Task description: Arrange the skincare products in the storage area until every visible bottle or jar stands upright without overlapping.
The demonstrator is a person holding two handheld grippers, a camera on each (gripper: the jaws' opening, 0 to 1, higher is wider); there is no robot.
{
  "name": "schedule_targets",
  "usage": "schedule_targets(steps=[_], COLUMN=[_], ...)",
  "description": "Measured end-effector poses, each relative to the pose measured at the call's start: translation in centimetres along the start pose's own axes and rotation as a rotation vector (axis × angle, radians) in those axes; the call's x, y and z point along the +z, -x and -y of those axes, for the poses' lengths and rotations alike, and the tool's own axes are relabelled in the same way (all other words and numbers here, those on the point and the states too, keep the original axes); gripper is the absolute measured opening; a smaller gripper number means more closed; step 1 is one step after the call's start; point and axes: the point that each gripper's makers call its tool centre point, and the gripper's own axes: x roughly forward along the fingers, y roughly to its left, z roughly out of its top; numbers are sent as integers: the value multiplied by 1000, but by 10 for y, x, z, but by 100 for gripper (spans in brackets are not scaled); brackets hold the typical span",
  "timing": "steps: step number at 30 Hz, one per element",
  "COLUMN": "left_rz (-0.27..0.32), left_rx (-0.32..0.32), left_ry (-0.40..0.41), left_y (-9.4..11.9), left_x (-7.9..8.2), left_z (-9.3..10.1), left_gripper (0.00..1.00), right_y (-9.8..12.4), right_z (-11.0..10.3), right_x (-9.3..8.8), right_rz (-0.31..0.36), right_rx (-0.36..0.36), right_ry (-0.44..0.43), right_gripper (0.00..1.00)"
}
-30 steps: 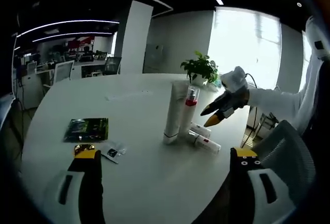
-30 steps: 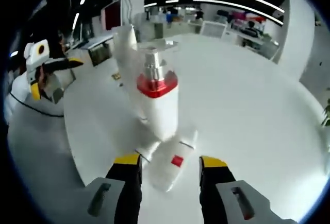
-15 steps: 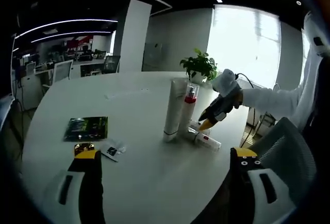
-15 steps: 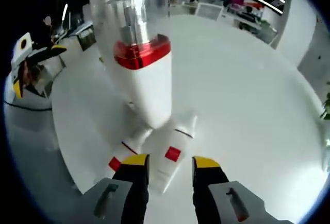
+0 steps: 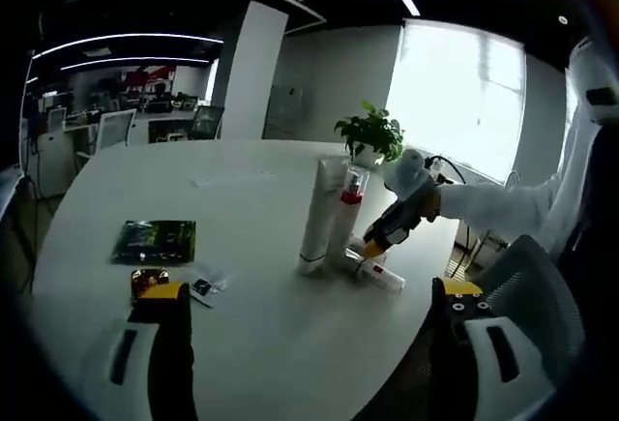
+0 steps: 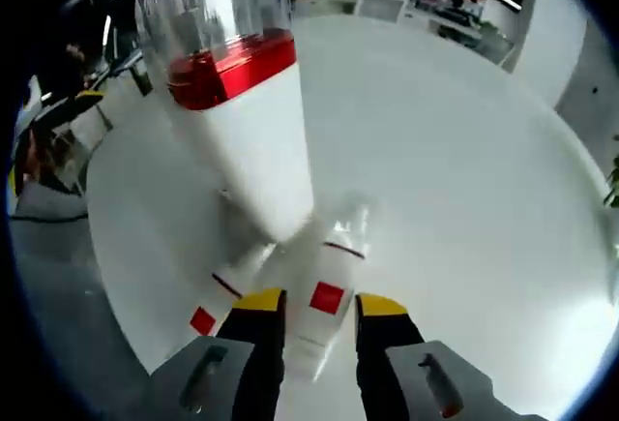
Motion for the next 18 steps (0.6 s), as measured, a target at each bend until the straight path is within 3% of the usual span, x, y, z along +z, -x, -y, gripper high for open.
schedule_targets(steps=[10, 18], left_rz=[-3, -7], left_rx=[-8, -1], left_ry=[5, 10], left_y=[-1, 0], left_x=[-1, -3], left_z=[0, -2], left_gripper=[99, 99], right_y=[-2, 0], right_z=[2, 6], right_x=[-3, -5], right_rz=[-8, -6], right_rx=[-33, -39], right_ry=[21, -24], right_gripper=[15, 12])
